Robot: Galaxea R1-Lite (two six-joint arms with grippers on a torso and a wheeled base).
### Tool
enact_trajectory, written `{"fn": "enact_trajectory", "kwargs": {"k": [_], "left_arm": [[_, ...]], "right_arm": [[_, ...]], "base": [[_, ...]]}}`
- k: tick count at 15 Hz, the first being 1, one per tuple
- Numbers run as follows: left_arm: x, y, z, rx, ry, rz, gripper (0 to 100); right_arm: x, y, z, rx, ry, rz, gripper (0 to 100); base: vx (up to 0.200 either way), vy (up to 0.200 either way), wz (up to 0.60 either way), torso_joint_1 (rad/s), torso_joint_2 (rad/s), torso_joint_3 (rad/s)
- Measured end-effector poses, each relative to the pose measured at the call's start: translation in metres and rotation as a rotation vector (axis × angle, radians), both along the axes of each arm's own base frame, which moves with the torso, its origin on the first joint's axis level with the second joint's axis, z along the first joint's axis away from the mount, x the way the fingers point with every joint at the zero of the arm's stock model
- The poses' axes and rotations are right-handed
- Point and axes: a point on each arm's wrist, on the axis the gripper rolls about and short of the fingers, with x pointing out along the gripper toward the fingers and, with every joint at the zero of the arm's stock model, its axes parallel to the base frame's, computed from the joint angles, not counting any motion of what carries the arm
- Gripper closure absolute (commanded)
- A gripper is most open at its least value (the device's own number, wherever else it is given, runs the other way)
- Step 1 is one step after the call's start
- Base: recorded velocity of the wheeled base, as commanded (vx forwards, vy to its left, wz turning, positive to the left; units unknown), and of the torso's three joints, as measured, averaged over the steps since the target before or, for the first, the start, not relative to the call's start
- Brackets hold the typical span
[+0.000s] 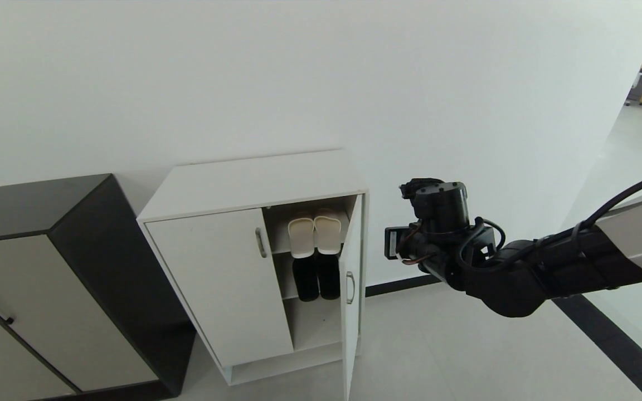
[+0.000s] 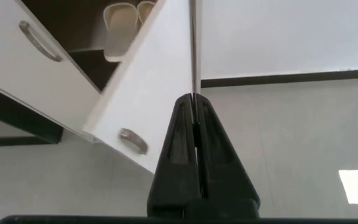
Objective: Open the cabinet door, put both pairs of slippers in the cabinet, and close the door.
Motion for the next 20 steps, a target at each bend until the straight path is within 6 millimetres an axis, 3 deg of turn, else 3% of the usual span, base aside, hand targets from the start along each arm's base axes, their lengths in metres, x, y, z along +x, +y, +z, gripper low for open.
{"fn": "enact_trajectory", "kwargs": {"k": [7,16,20], "left_arm": [[0.000,0.000,0.000,0.000,0.000,-0.001,100],[0.000,0.000,0.000,0.000,0.000,0.000,100],[0.000,0.000,0.000,0.000,0.000,0.000,100]], "right_arm": [[-0.002,0.002,-0.007,-0.025,0.007,0.010,100],[-0.004,0.006,-0.012,-0.038,0.016,0.022,100],[-0.003,0.006,-0.016,-0.055,0.017,0.025,100]], "base": [[0.000,0.000,0.00,0.000,0.00,0.000],[0.000,0.000,0.60,0.002,0.00,0.002],[0.000,0.000,0.00,0.000,0.00,0.000]]}}
